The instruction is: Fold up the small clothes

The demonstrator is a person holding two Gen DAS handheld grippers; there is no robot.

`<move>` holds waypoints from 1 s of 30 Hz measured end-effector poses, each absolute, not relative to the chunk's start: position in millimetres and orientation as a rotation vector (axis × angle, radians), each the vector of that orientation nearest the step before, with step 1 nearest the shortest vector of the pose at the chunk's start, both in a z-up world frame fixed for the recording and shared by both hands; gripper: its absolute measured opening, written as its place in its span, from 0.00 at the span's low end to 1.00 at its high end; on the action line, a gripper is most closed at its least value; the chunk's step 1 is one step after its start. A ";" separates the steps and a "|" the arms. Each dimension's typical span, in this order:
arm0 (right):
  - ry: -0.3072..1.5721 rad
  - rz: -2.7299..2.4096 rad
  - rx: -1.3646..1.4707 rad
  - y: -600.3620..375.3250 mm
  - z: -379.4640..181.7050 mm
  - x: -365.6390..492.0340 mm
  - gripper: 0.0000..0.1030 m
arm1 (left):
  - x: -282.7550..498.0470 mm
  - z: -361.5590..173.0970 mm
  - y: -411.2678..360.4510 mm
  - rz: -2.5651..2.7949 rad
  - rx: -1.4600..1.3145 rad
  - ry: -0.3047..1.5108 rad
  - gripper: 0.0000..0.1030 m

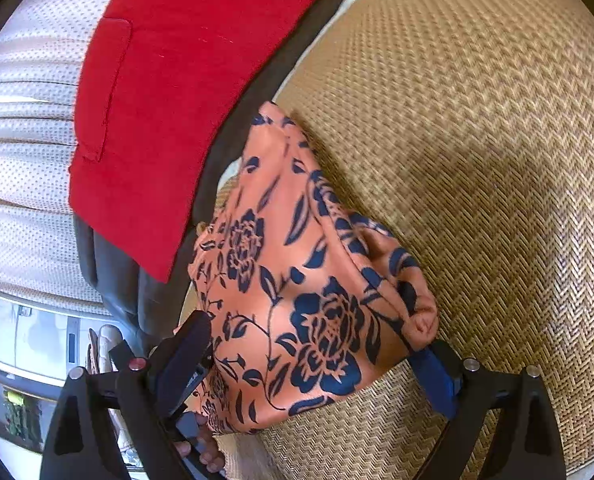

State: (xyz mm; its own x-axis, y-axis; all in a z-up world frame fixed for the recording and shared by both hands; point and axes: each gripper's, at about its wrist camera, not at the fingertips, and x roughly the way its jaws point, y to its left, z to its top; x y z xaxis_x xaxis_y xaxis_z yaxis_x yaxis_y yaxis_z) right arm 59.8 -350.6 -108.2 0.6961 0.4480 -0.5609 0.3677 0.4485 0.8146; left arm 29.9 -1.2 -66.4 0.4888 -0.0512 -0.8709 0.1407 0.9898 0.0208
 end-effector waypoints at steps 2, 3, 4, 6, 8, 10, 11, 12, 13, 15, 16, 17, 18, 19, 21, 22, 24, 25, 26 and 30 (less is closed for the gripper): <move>0.832 0.053 1.117 -349.0 -104.0 58.3 0.91 | 20.5 -49.8 0.0 -0.131 0.055 0.988 0.88; 0.833 0.049 1.112 -348.4 -103.7 58.4 0.91 | 18.5 -49.1 -1.6 -0.134 0.054 0.963 0.88; 0.840 0.042 1.106 -347.5 -104.6 59.3 0.91 | 19.0 -54.0 -5.0 -0.139 0.074 0.975 0.88; 0.861 0.034 1.105 -345.7 -109.4 62.6 0.91 | 25.8 -84.7 -17.7 -0.156 0.166 1.065 0.91; 0.862 0.027 1.097 -344.2 -111.6 65.7 0.92 | 24.1 -83.0 -11.7 -0.147 0.124 1.023 0.93; 0.855 0.019 1.079 -342.5 -108.8 67.6 0.91 | 23.3 -82.4 -9.0 -0.155 0.118 1.021 0.93; 0.850 0.017 1.072 -341.8 -108.8 70.4 0.86 | 21.9 -82.4 -8.6 -0.161 0.126 1.009 0.93; 0.848 0.009 1.052 -340.4 -108.9 73.3 0.56 | 20.7 -82.9 -9.0 -0.166 0.140 0.993 0.93; 0.862 0.006 1.027 -338.0 -109.1 80.1 0.32 | 18.5 -83.5 -9.9 -0.166 0.150 0.978 0.93; 0.905 -0.004 0.970 -331.4 -112.9 89.5 0.13 | 11.8 -85.1 -12.3 -0.164 0.165 0.958 0.93; 0.914 -0.012 0.950 -328.9 -114.9 93.0 0.13 | 9.9 -84.8 -12.7 -0.166 0.160 0.962 0.93; 0.912 -0.019 0.945 -327.8 -114.7 94.4 0.13 | 3.5 -82.0 -15.2 -0.172 0.151 0.971 0.93; 0.909 -0.031 0.924 -325.3 -108.0 96.2 0.11 | 3.9 -82.1 -14.2 -0.187 0.139 0.986 0.92; 0.892 -0.035 0.875 -320.1 -94.6 98.1 0.10 | 8.1 -83.3 -10.5 -0.206 0.122 1.001 0.91; 0.840 -0.025 0.757 -301.8 -59.3 102.6 0.10 | 10.9 -76.0 6.7 -0.212 0.070 1.014 0.84; 0.798 -0.011 0.656 -285.4 -29.5 107.1 0.10 | 8.2 -68.2 22.8 -0.197 0.023 1.000 0.84; 0.730 0.022 0.498 -250.6 17.6 115.9 0.10 | -1.6 -52.6 62.7 -0.187 -0.103 0.959 0.84; 0.694 0.052 0.423 -225.9 41.1 122.3 0.10 | -6.2 -47.8 79.5 -0.171 -0.146 0.947 0.84; 0.656 0.093 0.346 -196.0 62.8 128.0 0.10 | -11.8 -43.7 101.2 -0.149 -0.198 0.937 0.84; 0.600 0.258 0.128 -82.5 87.1 135.5 0.10 | -34.0 -41.7 186.3 -0.100 -0.388 0.914 0.84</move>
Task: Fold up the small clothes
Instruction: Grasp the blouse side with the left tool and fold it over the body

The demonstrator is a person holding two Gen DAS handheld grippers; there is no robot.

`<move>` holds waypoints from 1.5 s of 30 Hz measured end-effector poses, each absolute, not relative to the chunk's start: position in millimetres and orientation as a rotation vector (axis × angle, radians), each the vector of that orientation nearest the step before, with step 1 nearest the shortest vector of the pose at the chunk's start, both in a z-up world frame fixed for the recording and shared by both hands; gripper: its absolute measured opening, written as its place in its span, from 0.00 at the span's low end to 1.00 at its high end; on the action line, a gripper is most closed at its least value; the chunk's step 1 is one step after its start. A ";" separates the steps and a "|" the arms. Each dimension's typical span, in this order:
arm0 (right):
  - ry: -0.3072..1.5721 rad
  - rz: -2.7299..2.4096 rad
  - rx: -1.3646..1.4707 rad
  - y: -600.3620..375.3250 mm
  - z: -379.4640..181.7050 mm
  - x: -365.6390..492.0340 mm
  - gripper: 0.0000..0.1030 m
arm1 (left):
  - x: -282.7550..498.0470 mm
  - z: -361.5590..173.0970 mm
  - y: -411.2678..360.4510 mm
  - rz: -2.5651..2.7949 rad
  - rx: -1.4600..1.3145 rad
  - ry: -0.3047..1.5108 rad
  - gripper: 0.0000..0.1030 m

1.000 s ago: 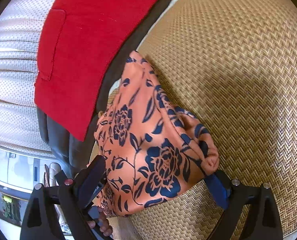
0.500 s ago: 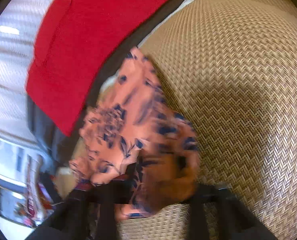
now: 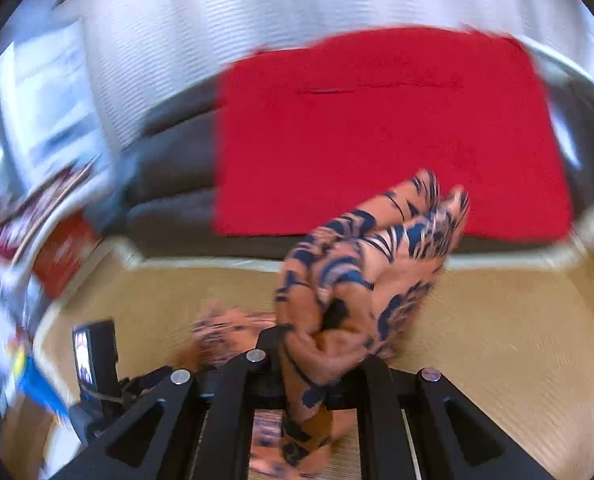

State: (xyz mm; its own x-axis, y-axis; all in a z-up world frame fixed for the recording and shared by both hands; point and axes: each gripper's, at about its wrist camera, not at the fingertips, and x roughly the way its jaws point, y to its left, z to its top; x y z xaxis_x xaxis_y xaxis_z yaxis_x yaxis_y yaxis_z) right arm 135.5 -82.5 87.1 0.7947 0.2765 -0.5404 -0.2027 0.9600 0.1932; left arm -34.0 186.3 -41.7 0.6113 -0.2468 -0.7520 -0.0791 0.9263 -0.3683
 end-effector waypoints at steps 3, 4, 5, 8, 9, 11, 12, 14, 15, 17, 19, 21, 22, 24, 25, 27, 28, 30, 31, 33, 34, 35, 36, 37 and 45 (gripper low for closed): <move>0.668 0.384 0.057 -10.4 55.3 144.6 0.10 | -42.5 -49.4 237.2 -0.115 -0.535 0.925 0.84; 0.706 0.414 0.047 7.0 39.2 149.1 0.10 | -42.5 -51.9 243.7 -0.126 -0.565 0.930 0.84; 0.759 0.439 0.032 25.5 17.0 155.8 0.10 | -39.9 -56.0 252.8 -0.139 -0.597 0.938 0.84; 0.977 0.482 0.070 54.5 -54.3 177.9 0.09 | -32.8 -63.6 262.9 -0.201 -0.665 0.965 0.84; 1.011 0.489 0.093 55.8 -65.1 181.3 0.10 | -30.2 -64.1 262.6 -0.222 -0.671 0.985 0.84; 0.989 0.494 0.108 55.4 -66.0 179.1 0.09 | -24.0 -57.1 252.2 -0.269 -0.629 0.988 0.84; 0.982 0.496 0.115 53.4 -64.3 178.4 0.09 | -20.3 -54.5 245.5 -0.298 -0.616 0.980 0.84; 0.958 0.500 0.132 47.3 -55.8 173.5 0.09 | -8.5 -49.4 231.3 -0.380 -0.614 0.982 0.84; 0.949 0.502 0.132 42.0 -53.4 165.6 0.09 | -0.1 -47.8 222.6 -0.410 -0.608 0.996 0.84; 0.927 0.507 0.136 36.3 -48.3 158.4 0.09 | 14.0 -48.7 209.3 -0.422 -0.558 1.030 0.84; 0.917 0.509 0.145 35.5 -48.0 152.7 0.09 | 32.3 -57.1 194.4 -0.400 -0.494 1.104 0.83; 0.911 0.512 0.155 31.1 -48.9 147.5 0.09 | 44.2 -62.8 185.7 -0.434 -0.459 1.138 0.39; 0.905 0.513 0.158 27.6 -47.7 146.6 0.09 | 48.5 -62.7 183.0 -0.445 -0.452 1.160 0.25; 0.894 0.515 0.152 20.4 -43.1 147.1 0.09 | 51.5 -52.0 179.1 -0.467 -0.417 1.119 0.20; 0.877 0.514 0.143 20.5 -38.7 144.3 0.09 | 47.3 -43.0 179.1 -0.487 -0.388 1.068 0.19; 0.832 0.521 0.131 17.5 -21.7 139.3 0.10 | 38.6 -24.1 181.1 -0.522 -0.324 0.975 0.19; 0.813 0.521 0.124 19.6 -16.2 138.2 0.14 | 39.3 -23.8 184.3 -0.528 -0.316 0.965 0.19; 0.802 0.521 0.105 28.4 -14.8 139.2 0.20 | 51.3 -44.6 193.4 -0.497 -0.316 1.025 0.19; 0.834 0.531 0.072 38.1 -23.4 143.4 0.30 | 57.9 -60.4 196.6 -0.461 -0.308 1.072 0.19; 0.944 0.590 0.059 52.1 -52.1 151.3 0.47 | 57.7 -80.4 203.1 -0.436 -0.299 1.114 0.24; 0.982 0.594 0.065 53.3 -61.5 151.2 0.52 | 54.7 -80.3 206.7 -0.446 -0.316 1.100 0.24; 0.986 0.598 0.075 51.7 -65.7 147.7 0.54 | 51.7 -78.3 209.5 -0.444 -0.322 1.090 0.25; 0.961 0.606 0.086 47.1 -64.5 140.9 0.64 | 49.0 -75.5 211.8 -0.437 -0.322 1.080 0.27; 0.945 0.611 0.103 40.9 -62.2 134.8 0.72 | 46.9 -74.5 213.8 -0.432 -0.324 1.081 0.29; 0.876 0.484 0.322 -57.6 -40.5 106.6 0.77 | 12.4 -55.9 233.2 -0.427 -0.328 1.087 0.45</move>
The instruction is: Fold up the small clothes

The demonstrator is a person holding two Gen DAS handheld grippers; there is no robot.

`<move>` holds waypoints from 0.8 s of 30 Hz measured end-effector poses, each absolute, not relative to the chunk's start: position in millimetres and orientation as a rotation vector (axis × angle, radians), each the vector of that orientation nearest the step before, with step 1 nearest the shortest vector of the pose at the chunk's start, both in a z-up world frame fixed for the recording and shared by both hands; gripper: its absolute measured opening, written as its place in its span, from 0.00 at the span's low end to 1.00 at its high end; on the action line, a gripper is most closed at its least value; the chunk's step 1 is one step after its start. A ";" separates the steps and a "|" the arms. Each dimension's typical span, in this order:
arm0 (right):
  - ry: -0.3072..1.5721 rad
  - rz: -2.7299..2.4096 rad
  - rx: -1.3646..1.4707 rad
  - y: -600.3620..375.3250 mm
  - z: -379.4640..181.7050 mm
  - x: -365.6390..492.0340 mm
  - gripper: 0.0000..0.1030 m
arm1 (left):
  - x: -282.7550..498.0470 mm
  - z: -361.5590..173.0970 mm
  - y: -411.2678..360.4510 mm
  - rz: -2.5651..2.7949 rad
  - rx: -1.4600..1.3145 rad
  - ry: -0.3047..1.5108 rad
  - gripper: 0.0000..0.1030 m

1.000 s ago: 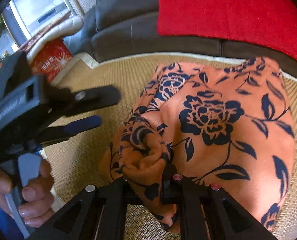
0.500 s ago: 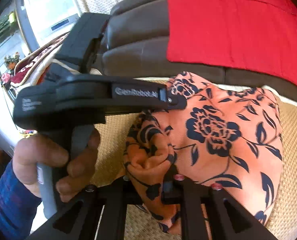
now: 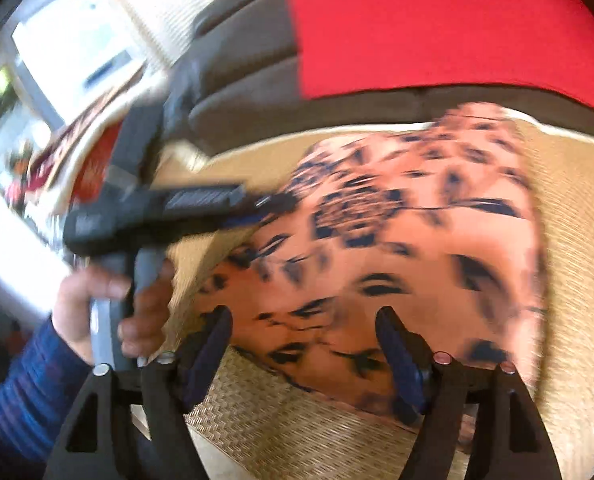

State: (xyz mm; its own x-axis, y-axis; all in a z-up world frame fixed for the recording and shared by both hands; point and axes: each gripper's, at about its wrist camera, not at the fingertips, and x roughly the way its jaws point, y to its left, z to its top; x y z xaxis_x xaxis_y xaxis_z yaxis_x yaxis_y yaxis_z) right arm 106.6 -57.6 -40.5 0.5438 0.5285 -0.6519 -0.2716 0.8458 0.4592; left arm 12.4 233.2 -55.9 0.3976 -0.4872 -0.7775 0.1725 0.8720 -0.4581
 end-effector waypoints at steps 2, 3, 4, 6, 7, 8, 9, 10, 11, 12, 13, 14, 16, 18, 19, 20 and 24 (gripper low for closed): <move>0.889 0.454 0.386 -80.2 -41.9 102.9 0.77 | 11.1 -62.8 233.3 -0.428 -0.332 1.114 0.25; 0.891 0.444 0.400 -87.4 -42.3 102.0 0.77 | 12.7 -65.9 233.3 -0.434 -0.336 1.123 0.18; 0.890 0.430 0.413 -93.9 -39.3 96.7 0.77 | 11.2 -61.3 234.2 -0.429 -0.338 1.103 0.17; 0.886 0.421 0.438 -107.0 -35.6 93.7 0.77 | 4.2 -43.2 232.5 -0.419 -0.311 1.046 0.16; 0.880 0.415 0.446 -112.2 -33.7 90.5 0.77 | -2.6 -37.2 233.0 -0.415 -0.296 1.018 0.16; 0.869 0.408 0.458 -120.2 -30.5 86.6 0.77 | -8.7 -36.2 234.6 -0.409 -0.285 0.998 0.16; 0.864 0.407 0.464 -124.9 -29.6 85.3 0.77 | -9.2 -48.1 238.0 -0.382 -0.272 1.027 0.16; 0.861 0.406 0.475 -132.0 -28.2 83.6 0.79 | -7.0 -59.8 240.7 -0.356 -0.274 1.063 0.17; 0.865 0.406 0.486 -136.7 -28.4 85.2 0.80 | -5.2 -71.8 245.4 -0.339 -0.294 1.090 0.19; 0.874 0.405 0.500 -144.4 -25.7 88.2 0.80 | -4.9 -77.3 251.1 -0.349 -0.334 1.090 0.22; 0.889 0.409 0.505 -144.8 -32.1 95.6 0.80 | -5.4 -76.1 255.1 -0.350 -0.352 1.088 0.23; 0.898 0.412 0.509 -146.9 -33.3 98.5 0.80 | -6.4 -73.0 257.0 -0.341 -0.346 1.087 0.27; 0.922 0.429 0.528 -148.3 -34.9 111.0 0.80 | -13.0 -59.0 260.7 -0.289 -0.280 1.067 0.39; 0.931 0.437 0.577 -155.6 -39.7 119.8 0.81 | -25.6 -37.5 252.1 -0.242 -0.205 1.001 0.38; 0.939 0.440 0.606 -160.8 -42.7 124.4 0.81 | -32.0 -28.0 248.1 -0.246 -0.189 0.967 0.38; 0.949 0.442 0.634 -162.3 -47.6 130.7 0.82 | -41.8 -16.1 244.7 -0.264 -0.175 0.927 0.38; 1.024 0.454 0.752 -181.7 -63.1 156.9 0.85 | -67.0 -1.9 212.1 -0.344 -0.076 0.857 0.39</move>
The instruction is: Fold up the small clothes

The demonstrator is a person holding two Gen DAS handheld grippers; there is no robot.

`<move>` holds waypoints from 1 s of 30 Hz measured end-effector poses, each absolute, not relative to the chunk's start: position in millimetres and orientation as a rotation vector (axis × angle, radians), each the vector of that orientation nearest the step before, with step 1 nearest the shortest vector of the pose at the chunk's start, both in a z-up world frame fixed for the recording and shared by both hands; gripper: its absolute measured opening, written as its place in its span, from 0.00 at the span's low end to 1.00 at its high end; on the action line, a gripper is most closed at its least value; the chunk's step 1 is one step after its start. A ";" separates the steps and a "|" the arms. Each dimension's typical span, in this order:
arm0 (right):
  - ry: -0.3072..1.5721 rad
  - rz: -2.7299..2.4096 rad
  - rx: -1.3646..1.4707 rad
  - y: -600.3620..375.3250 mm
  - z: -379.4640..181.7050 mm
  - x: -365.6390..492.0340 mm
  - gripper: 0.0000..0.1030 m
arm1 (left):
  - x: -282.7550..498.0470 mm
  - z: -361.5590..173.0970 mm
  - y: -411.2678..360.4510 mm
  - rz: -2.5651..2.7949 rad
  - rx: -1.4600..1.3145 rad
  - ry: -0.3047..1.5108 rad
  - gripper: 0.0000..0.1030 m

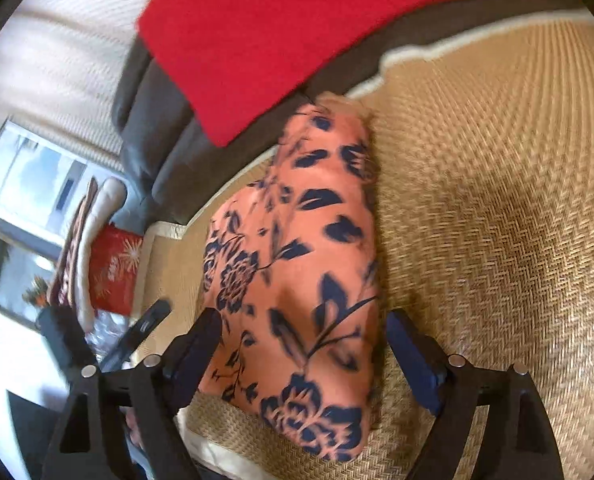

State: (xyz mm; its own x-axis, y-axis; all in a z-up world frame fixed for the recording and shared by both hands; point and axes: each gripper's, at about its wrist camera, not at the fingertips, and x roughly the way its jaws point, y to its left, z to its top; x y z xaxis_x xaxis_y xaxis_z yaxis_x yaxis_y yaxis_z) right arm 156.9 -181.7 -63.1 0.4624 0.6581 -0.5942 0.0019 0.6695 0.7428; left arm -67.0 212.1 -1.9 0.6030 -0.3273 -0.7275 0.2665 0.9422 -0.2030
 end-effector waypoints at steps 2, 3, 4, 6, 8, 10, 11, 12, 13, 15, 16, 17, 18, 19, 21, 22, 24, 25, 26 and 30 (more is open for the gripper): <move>1.095 0.540 0.839 -180.0 -77.1 174.2 0.85 | -58.5 -26.9 198.2 -0.312 -0.017 0.921 0.39; 1.122 0.558 0.865 -179.8 -83.7 178.2 0.85 | -49.7 -47.9 198.5 -0.279 -0.021 0.990 0.38; 1.171 0.555 0.885 -177.6 -93.4 184.6 0.84 | -46.5 -59.1 201.5 -0.269 -0.041 1.004 0.39; 1.230 0.607 0.864 -166.2 -100.5 189.5 0.76 | -49.7 -57.6 202.4 -0.268 -0.029 0.971 0.40; 1.240 0.567 0.719 -157.3 -91.7 187.4 0.38 | -52.0 -57.4 200.8 -0.263 -0.007 0.964 0.40; 1.200 0.547 0.694 -156.1 -80.0 181.3 0.37 | -52.3 -60.3 197.8 -0.267 -0.016 0.957 0.40; 1.169 0.525 0.639 -152.0 -72.8 176.9 0.37 | -51.9 -60.8 199.5 -0.268 -0.030 0.957 0.40; 1.163 0.509 0.592 -147.8 -72.5 175.0 0.39 | -53.2 -61.5 200.5 -0.270 -0.040 0.956 0.40; 1.183 0.489 0.549 -142.4 -80.1 174.6 0.50 | -55.3 -61.0 202.5 -0.271 -0.039 0.954 0.40; 1.211 0.528 0.641 -146.7 -91.0 177.1 0.60 | -57.5 -59.9 204.7 -0.274 -0.029 0.949 0.40; 1.199 0.547 0.699 -152.8 -87.7 179.5 0.71 | -61.0 -63.7 203.4 -0.281 -0.032 0.947 0.40; 1.176 0.556 0.741 -158.0 -82.8 182.1 0.76 | -60.8 -65.4 204.6 -0.286 -0.043 0.946 0.40; 1.128 0.564 0.795 -166.1 -75.2 188.6 0.84 | -61.6 -65.7 205.5 -0.289 -0.046 0.944 0.40; 1.097 0.564 0.837 -171.8 -72.5 195.8 0.87 | -63.0 -66.6 207.7 -0.291 -0.046 0.942 0.40; 1.109 0.553 0.918 -177.1 -79.9 216.5 0.87 | -65.3 -66.8 208.7 -0.291 -0.043 0.937 0.40; 1.166 0.564 0.963 -173.9 -92.5 233.3 0.87 | -66.1 -67.1 209.2 -0.292 -0.043 0.936 0.40; 1.202 0.546 0.964 -167.6 -102.4 255.7 0.57 | -58.6 -76.2 207.0 -0.292 -0.050 0.938 0.40; 1.181 0.526 0.911 -166.1 -93.1 259.8 0.35 | -60.9 -75.5 210.3 -0.294 -0.055 0.938 0.40; 1.166 0.535 0.884 -163.3 -84.6 259.7 0.35 | -64.9 -71.5 213.7 -0.297 -0.058 0.937 0.40; 1.152 0.467 0.706 -148.1 -73.9 249.3 0.38 | -68.7 -71.8 216.8 -0.304 -0.050 0.931 0.40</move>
State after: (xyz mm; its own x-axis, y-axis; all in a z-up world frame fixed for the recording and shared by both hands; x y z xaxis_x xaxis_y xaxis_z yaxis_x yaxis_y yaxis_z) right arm 249.3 -148.1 -73.9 0.3500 0.6653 -0.6594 0.0184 0.6989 0.7149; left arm -68.7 216.8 -71.8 0.5580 -0.2787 -0.7816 0.2356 0.9564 -0.1728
